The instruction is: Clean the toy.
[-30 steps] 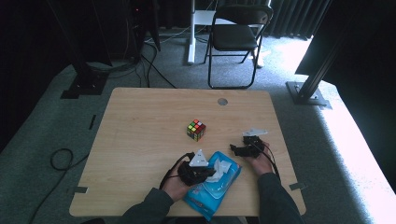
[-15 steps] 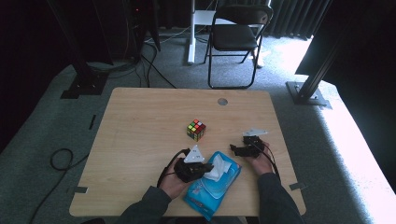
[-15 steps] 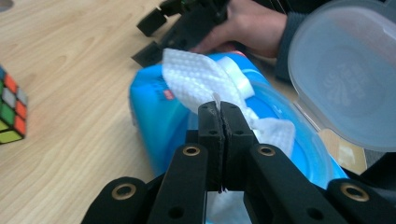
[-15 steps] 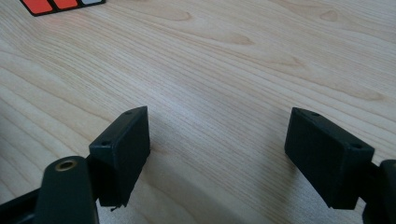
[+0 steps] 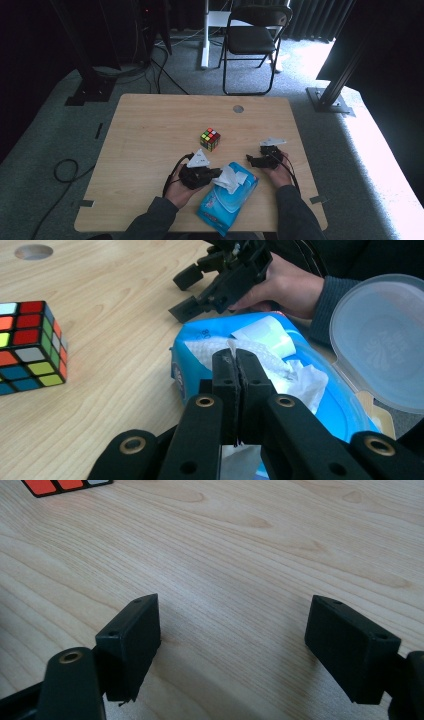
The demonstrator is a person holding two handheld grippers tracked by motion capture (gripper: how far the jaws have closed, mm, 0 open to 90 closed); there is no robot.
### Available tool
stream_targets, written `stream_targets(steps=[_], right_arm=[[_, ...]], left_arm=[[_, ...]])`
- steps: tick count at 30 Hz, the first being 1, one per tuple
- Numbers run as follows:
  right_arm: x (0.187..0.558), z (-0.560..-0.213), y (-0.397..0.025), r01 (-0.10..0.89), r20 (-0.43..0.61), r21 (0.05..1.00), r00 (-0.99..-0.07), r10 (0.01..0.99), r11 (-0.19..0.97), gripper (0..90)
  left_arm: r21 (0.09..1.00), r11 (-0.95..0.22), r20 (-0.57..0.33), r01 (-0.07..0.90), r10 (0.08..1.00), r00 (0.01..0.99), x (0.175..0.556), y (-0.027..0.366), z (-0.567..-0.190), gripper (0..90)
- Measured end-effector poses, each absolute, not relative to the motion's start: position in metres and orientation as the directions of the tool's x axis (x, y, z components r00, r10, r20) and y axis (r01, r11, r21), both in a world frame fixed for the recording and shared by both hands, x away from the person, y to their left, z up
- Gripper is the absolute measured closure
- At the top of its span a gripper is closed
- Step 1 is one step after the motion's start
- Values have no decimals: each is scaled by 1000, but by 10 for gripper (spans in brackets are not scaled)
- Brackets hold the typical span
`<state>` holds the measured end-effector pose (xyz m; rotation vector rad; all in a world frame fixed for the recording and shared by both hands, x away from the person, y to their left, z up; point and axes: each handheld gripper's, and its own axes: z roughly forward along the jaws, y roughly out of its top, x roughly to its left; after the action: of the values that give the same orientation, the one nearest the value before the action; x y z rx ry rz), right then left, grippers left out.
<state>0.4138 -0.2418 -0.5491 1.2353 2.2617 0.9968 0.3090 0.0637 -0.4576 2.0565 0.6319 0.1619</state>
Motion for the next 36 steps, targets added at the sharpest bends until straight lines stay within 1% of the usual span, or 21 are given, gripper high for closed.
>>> stream_targets(steps=[4,13,21,29,32,36], right_arm=[[414,-549,-242,573,9,735,-544,839,363,218],[414,-549,-242,574,10,734,-543,840,363,218],[414,-549,-242,573,9,735,-543,840,363,218],[414,-549,-242,573,9,735,-544,839,363,218],[414,-549,-242,573,9,734,-543,839,363,218],[414,-549,-242,573,9,735,-543,839,363,218]], left_arm=[[835,-404,-142,374,499,855,310,67,-454,887],[850,-356,-153,388,538,829,315,82,-446,887],[851,-338,-156,402,568,808,318,87,-446,887],[861,-280,-162,424,639,752,323,105,-438,888],[864,-282,-164,417,625,763,322,106,-438,887],[850,-319,-175,418,578,797,319,90,-447,884]])
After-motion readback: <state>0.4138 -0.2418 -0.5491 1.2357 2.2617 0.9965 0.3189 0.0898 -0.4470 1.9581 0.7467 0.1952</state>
